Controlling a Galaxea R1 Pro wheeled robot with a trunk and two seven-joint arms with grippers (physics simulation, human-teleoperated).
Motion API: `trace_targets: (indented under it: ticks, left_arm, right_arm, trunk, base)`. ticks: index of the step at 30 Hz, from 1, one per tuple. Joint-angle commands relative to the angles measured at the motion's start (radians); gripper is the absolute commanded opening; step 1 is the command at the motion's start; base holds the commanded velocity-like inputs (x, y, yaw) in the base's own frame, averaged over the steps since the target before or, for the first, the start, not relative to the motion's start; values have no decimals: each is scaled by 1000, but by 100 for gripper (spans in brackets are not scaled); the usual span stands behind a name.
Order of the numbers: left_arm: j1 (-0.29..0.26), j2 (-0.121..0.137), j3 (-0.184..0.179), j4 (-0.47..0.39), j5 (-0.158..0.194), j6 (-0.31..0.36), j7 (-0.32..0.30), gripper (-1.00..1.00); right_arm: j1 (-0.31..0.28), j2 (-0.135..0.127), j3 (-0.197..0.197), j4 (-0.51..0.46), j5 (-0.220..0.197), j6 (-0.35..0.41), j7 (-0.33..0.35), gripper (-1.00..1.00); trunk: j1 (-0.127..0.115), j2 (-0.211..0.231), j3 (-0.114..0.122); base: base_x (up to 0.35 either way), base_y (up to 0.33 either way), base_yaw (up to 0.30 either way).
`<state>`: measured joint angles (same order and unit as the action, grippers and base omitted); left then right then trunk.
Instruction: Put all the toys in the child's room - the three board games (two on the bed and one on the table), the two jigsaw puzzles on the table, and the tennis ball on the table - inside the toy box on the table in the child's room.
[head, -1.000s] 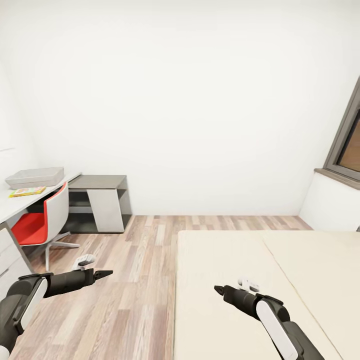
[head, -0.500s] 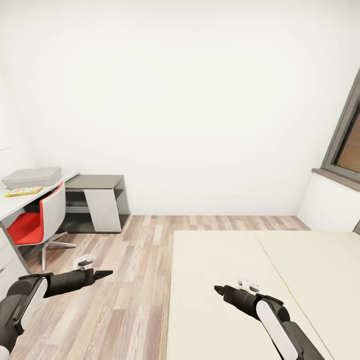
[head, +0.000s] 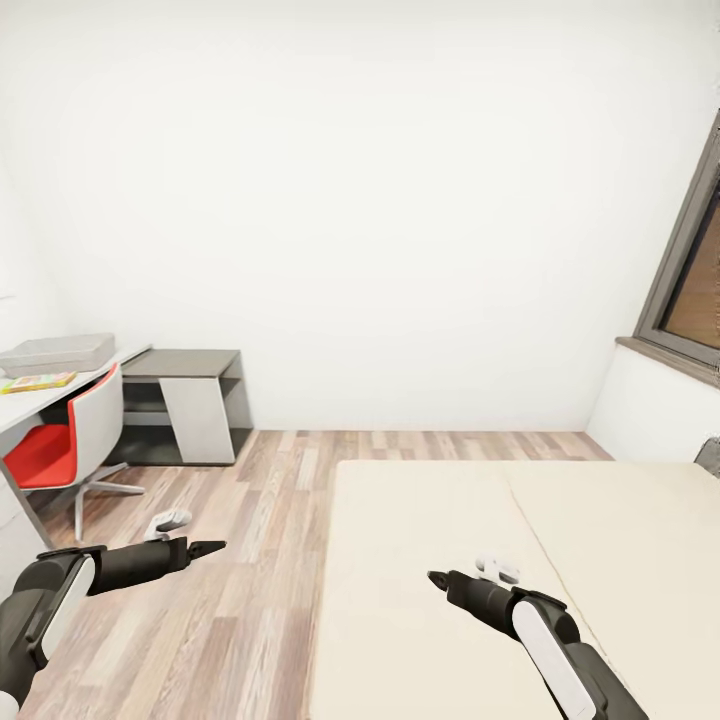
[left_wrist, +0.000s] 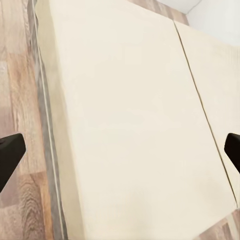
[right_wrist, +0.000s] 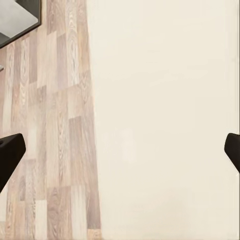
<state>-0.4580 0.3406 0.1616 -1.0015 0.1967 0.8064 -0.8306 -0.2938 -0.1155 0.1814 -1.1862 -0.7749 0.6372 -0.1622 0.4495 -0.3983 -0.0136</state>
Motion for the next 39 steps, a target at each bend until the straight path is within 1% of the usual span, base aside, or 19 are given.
trace_targets:
  ticks: [1, 17, 39]
  left_arm:
    - [-1, 0, 1, 0, 1, 5, -2, 100]
    - [-1, 0, 1, 0, 1, 5, -2, 100]
    - [-1, -3, 1, 0, 1, 4, -1, 100]
  right_arm:
    - [-1, -1, 3, -1, -10, 1, -10, 100]
    - [-1, -1, 3, -1, -11, 1, -10, 100]
    - [-1, -1, 3, -1, -11, 1, -10, 100]
  trunk:
    - [0, -2, -1]
    - [0, -2, -1]
    - [0, -2, -1]
  base:
    - [-65, -226, 0]
    - [-14, -253, 0]
    - [0, -222, 0]
